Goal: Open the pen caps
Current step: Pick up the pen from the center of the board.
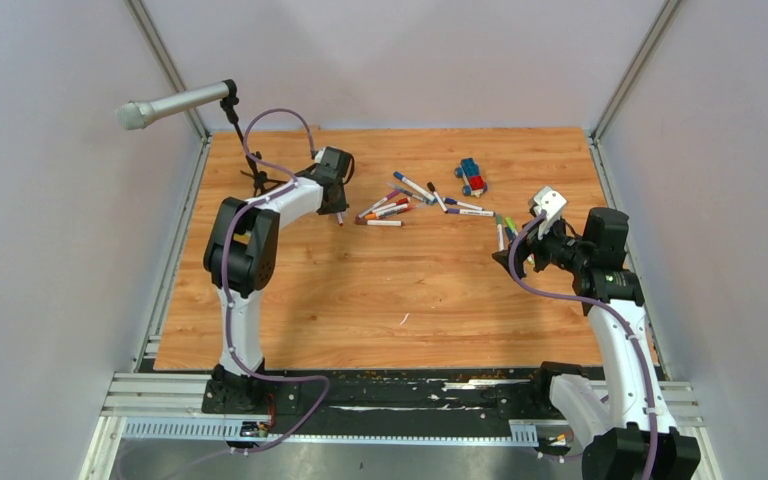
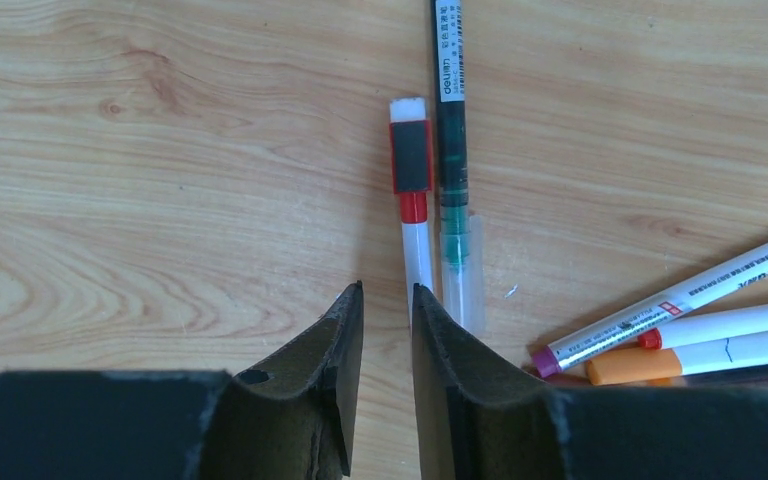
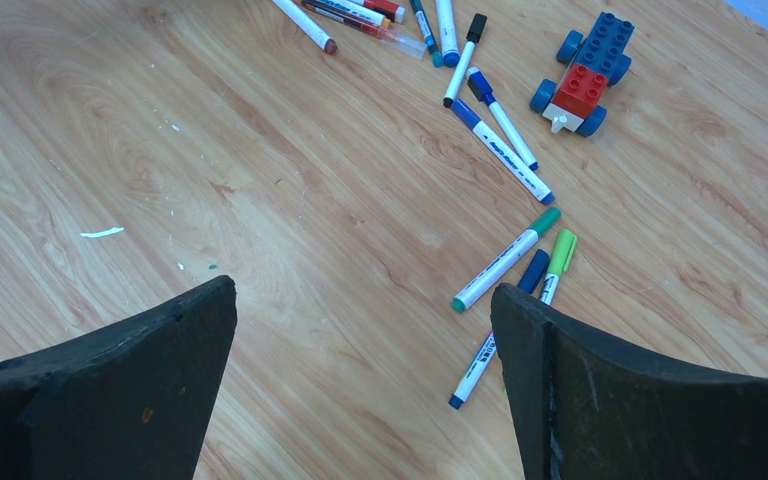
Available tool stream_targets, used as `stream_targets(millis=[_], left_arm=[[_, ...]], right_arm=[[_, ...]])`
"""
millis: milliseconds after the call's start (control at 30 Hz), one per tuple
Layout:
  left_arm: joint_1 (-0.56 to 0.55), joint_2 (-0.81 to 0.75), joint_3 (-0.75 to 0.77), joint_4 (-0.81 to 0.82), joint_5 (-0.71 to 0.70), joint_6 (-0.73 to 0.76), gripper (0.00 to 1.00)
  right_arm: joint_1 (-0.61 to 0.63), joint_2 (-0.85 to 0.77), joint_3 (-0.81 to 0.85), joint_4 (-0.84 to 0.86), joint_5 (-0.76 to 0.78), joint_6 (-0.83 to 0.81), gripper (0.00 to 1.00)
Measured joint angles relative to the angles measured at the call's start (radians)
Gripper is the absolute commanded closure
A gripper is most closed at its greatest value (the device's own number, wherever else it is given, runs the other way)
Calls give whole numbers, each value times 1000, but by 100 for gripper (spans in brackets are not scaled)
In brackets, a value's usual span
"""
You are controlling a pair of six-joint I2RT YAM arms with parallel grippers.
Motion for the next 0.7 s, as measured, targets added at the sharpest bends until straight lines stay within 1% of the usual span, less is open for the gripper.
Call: stream_targets(millis=[700], left_arm=[[0,56,56,-25,32,0,69]], right_arm=[[2,0,0,0,2,-5,1]])
